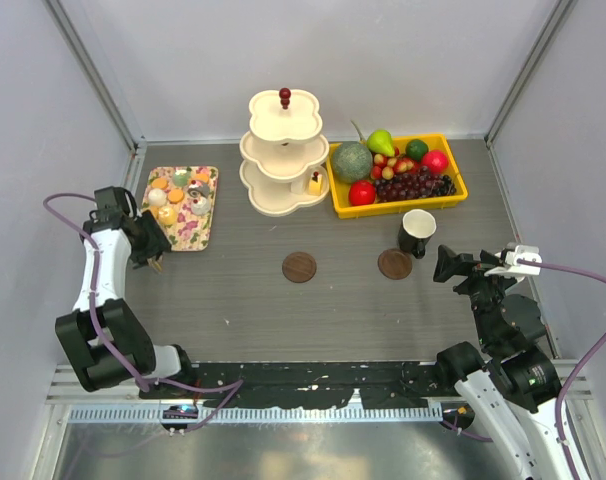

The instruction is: Serve the afternoon tea

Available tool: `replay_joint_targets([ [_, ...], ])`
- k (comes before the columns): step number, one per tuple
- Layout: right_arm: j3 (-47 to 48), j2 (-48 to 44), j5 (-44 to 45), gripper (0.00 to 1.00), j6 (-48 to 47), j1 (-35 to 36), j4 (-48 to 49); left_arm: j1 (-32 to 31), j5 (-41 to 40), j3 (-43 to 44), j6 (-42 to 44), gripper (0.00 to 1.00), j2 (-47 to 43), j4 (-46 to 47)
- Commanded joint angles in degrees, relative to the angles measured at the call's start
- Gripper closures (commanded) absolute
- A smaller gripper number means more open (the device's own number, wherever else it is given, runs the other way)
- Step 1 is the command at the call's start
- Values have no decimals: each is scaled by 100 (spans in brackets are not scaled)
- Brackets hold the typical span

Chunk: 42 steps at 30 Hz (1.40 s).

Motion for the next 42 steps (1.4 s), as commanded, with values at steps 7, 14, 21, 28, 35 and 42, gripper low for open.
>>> replay_joint_targets([
  [7,15,67,53,4,-77,32,292,33,-129,42,-395,43,127,425],
  [14,15,58,71,4,-77,32,283,33,-137,33,-466,48,330,522],
  [21,15,58,70,4,-77,32,283,33,-268,15,-413,64,23,277],
  [28,15,32,53,4,-94,32,283,24,-357,138,-247,68,-583,-66],
  [35,15,23,70,4,-94,32,283,-572,-23,551,175,68,-918,-268],
  [42,15,-3,106,4,-94,32,283,-1847,91,1069,387,66,-436,46],
])
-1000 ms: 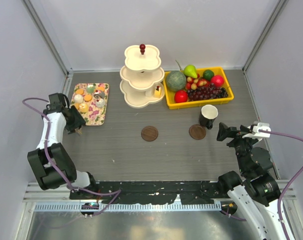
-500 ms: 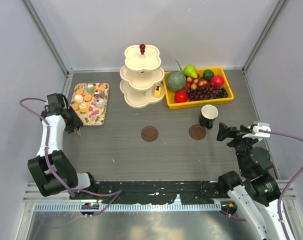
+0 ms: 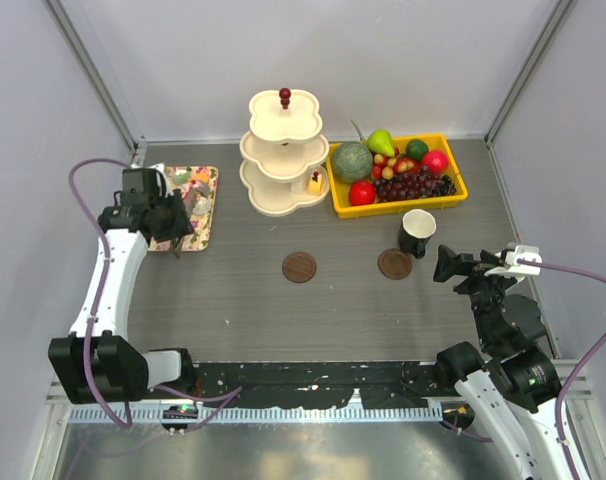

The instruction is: Serve the afternoon tea

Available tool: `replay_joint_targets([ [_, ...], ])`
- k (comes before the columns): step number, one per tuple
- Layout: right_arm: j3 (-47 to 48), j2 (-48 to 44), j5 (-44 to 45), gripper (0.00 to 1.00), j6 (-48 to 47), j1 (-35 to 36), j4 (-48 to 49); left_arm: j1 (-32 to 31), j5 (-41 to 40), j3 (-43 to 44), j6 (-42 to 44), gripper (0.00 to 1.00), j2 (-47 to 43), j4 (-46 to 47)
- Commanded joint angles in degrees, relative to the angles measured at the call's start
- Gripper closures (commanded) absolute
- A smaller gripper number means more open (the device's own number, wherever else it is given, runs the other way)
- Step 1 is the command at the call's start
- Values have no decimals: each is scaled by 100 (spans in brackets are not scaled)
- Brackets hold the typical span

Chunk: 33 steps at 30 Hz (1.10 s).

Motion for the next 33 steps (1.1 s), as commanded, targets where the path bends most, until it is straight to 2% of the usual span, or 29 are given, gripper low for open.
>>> replay_joint_targets([
  [1,15,-14,121,4,-81,32,268,-754,255,453,251,65,358,449],
  [6,-2,-32,138,4,-108,41,268,-1318,352,700,199,65,1052,977],
  [11,-11,-41,200,4,-152,32,268,-1591,440,954,181,65,1782,1469],
  [21,-20,73,297,4,-239,15,268,-1776,502,1596,427,65,2969,2436],
  [26,-29,100,358,4,-266,23,268,-1776,712,2061,489,64,3549,2525],
  [33,-29,196,358,4,-275,6,268,-1811,827,2264,480,63,4015,2665],
])
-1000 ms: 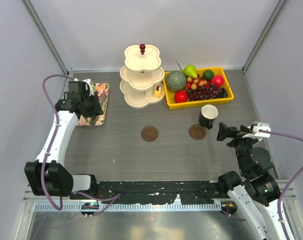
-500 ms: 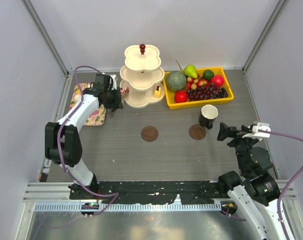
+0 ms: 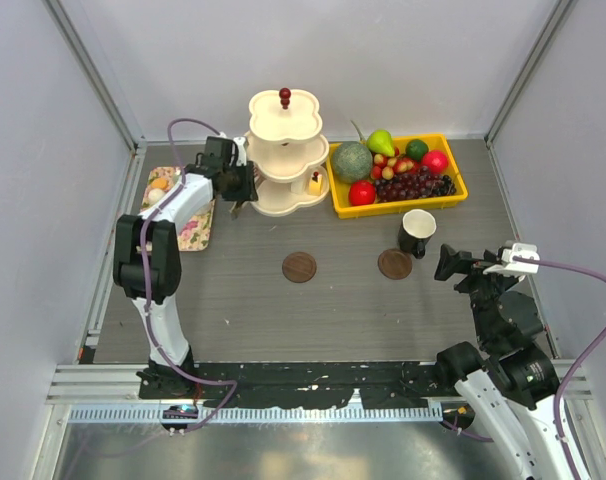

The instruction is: Serve the afternoon tea

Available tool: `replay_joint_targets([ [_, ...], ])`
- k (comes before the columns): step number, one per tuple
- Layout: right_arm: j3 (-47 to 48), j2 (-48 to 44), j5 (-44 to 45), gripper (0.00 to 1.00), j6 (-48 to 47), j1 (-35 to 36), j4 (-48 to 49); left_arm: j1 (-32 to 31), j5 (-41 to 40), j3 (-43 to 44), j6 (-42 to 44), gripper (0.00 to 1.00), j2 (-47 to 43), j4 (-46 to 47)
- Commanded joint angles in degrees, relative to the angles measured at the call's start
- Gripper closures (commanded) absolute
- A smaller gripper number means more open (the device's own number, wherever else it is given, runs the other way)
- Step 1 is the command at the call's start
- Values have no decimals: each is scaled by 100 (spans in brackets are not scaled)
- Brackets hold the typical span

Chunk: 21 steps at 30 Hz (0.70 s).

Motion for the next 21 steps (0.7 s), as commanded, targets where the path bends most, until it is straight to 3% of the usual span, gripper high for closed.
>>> replay_joint_targets([
  [1,15,120,124,4,-89,23,257,-38,245,332,67,62,199,425],
  [21,15,85,81,4,-89,-3,248,-161,211,271,-30,43,367,504],
])
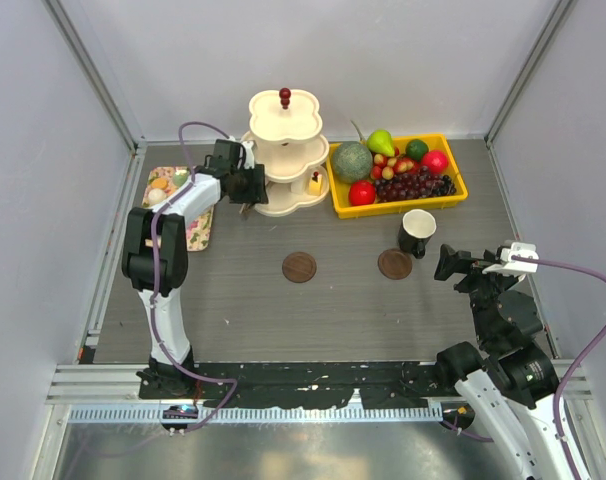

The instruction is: Serve the afternoon tea

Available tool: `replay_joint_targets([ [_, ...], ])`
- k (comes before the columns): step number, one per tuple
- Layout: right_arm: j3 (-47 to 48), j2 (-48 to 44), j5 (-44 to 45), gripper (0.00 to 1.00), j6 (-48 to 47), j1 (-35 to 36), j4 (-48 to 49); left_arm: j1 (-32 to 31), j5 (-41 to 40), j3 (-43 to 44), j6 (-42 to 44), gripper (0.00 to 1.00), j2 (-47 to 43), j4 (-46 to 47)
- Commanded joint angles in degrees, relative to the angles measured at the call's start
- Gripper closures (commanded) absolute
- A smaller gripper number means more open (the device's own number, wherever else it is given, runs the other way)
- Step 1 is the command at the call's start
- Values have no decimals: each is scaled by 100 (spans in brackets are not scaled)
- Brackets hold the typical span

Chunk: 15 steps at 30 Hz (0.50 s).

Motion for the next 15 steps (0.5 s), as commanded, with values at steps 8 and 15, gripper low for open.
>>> replay_joint_targets([
  [8,22,-46,30,4,-39,-3,248,-21,-210,-349,-80,43,-706,198],
  [15,22,-134,-23,4,-39,6,248,-22,-254,-929,-291,43,-1330,137],
])
